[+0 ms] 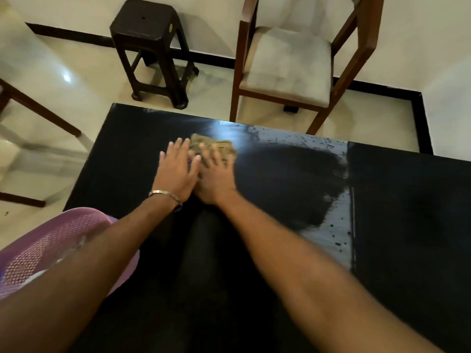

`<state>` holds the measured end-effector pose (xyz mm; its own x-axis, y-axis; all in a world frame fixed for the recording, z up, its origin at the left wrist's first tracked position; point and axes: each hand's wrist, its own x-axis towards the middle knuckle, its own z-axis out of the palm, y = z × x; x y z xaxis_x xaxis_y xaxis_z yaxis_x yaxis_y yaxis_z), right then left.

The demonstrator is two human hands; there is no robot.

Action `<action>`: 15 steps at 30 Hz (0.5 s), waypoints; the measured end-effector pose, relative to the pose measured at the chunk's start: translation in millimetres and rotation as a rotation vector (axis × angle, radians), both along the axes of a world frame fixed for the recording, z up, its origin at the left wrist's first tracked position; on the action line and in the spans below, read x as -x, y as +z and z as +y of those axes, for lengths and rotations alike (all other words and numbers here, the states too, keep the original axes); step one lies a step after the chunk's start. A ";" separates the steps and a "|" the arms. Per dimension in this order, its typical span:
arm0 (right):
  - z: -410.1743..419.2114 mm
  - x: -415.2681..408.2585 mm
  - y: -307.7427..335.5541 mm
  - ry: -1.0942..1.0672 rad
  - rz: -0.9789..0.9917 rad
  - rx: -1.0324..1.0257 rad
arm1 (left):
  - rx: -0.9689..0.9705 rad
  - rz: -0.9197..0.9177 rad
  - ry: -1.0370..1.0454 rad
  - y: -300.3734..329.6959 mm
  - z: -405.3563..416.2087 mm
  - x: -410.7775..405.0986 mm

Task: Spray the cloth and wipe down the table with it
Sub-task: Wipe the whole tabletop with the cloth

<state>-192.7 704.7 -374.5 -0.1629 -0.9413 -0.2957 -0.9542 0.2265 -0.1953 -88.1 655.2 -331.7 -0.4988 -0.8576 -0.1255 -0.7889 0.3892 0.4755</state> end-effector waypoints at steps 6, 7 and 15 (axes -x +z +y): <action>-12.3 10.0 -0.1 0.195 -0.064 -0.002 | 0.005 -0.015 -0.014 0.8 -3.2 10.5; -11.3 34.1 -3.4 0.121 -0.071 0.015 | 0.004 -0.023 -0.020 0.9 -1.6 14.7; 134.1 286.3 -13.1 -0.560 0.019 0.055 | 0.012 0.007 -0.136 2.0 19.3 74.3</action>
